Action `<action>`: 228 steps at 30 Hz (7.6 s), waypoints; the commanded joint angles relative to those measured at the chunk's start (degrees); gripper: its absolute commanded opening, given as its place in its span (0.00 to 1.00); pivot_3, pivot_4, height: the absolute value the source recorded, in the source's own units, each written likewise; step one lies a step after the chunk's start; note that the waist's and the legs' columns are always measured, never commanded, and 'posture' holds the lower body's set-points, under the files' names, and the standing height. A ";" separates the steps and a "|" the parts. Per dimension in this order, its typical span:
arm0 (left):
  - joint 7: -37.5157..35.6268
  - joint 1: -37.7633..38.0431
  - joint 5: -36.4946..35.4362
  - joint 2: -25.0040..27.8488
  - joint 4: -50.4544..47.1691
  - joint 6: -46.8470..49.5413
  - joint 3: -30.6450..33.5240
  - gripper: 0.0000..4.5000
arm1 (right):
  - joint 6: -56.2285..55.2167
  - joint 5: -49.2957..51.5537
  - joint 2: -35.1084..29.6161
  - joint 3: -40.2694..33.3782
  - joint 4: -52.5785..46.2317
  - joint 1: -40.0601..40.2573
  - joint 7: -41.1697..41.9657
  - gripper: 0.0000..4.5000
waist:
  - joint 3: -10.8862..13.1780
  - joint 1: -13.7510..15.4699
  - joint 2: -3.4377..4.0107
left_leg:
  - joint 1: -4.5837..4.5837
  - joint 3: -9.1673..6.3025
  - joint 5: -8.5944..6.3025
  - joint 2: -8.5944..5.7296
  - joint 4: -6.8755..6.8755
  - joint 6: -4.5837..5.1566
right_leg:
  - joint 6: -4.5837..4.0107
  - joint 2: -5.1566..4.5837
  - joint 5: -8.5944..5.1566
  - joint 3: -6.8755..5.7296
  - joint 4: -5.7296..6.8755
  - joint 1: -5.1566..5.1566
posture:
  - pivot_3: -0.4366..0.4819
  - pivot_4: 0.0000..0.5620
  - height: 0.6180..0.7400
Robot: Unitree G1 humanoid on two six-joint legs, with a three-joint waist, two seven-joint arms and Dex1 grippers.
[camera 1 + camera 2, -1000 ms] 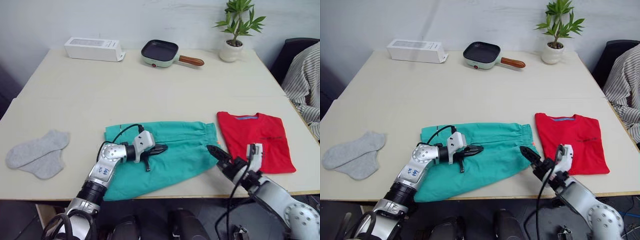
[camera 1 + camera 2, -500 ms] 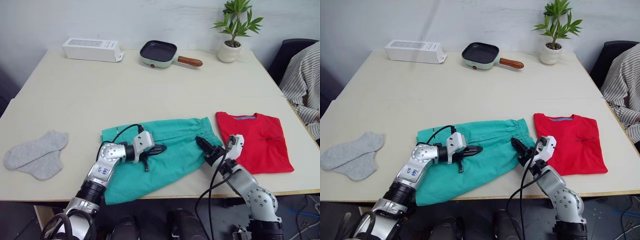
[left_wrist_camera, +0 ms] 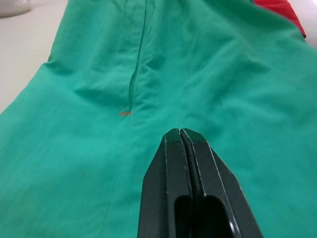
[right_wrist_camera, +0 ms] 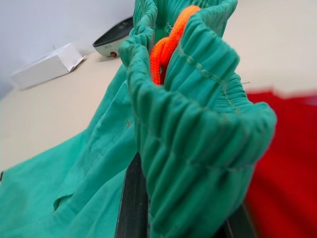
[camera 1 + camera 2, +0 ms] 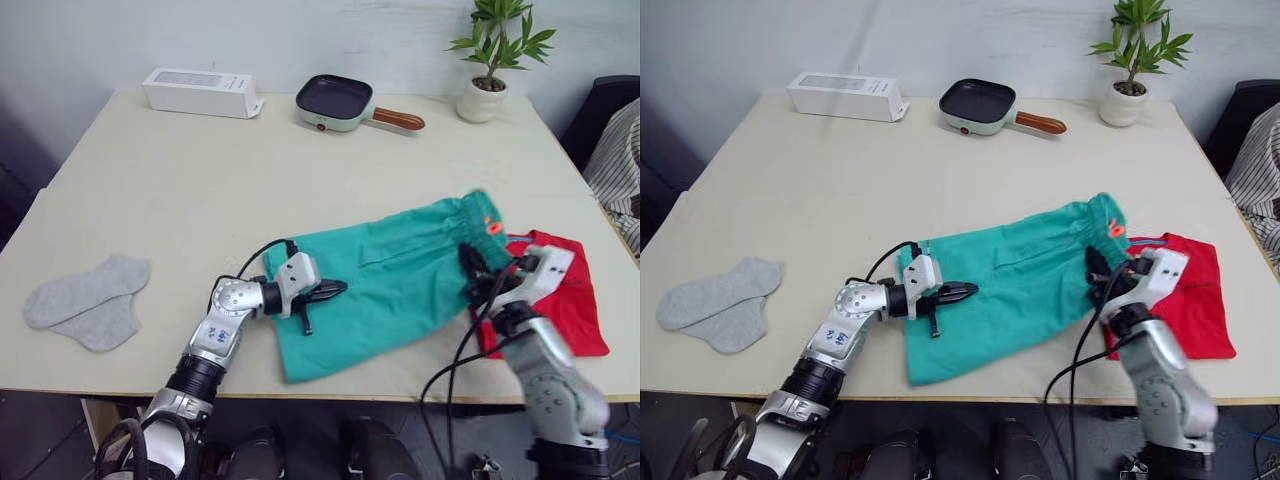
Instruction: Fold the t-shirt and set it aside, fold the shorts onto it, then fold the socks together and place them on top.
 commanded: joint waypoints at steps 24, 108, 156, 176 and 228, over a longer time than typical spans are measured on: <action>-1.58 14.31 -10.84 18.49 -23.89 17.67 14.54 0.00 | 20.67 -9.65 -0.89 29.55 -10.93 -9.01 16.71 0.47 | 0.11 -1.48 -0.08 | 0.03 0.01 -0.03 0.09 -0.07 -0.11 | -0.11 0.00 -0.08 -0.01 0.10 -0.08 | 0.48 0.27 1.00; 0.45 2.03 -4.05 8.66 -7.65 10.22 4.19 0.00 | 41.26 -16.81 -5.02 29.44 48.25 -47.47 60.66 0.63 | 0.47 -2.81 -0.09 | 0.13 0.12 0.11 0.38 0.33 -0.72 | -0.34 0.67 0.01 0.63 0.43 -0.26 | 0.48 0.27 1.00; -8.42 11.26 -31.08 18.87 -35.07 23.82 17.00 1.00 | -10.42 -39.30 -50.32 19.53 83.95 -47.67 71.46 0.72 | 1.14 -2.89 0.73 | 0.19 0.12 -0.08 0.16 0.91 -0.68 | -0.22 0.78 0.04 0.79 0.35 -0.03 | 0.48 0.27 1.00; -2.62 24.09 -27.23 23.47 -32.51 17.41 32.61 1.00 | -12.18 -23.90 -28.15 7.11 24.25 -23.52 58.44 0.99 | 1.46 -3.48 0.63 | 0.23 -0.10 -0.12 0.44 0.93 -0.87 | -0.18 0.89 -0.03 0.88 0.63 -0.10 | 0.48 0.27 1.00; 7.22 37.60 -16.83 32.84 -17.57 26.47 35.96 0.36 | -21.25 -15.40 -11.80 14.49 8.68 -2.48 56.55 1.00 | 1.29 0.28 0.23 | -0.62 -3.78 1.03 -1.80 -0.77 -0.04 | -0.23 -2.18 -0.11 -3.63 -0.32 1.08 | 0.48 0.27 1.00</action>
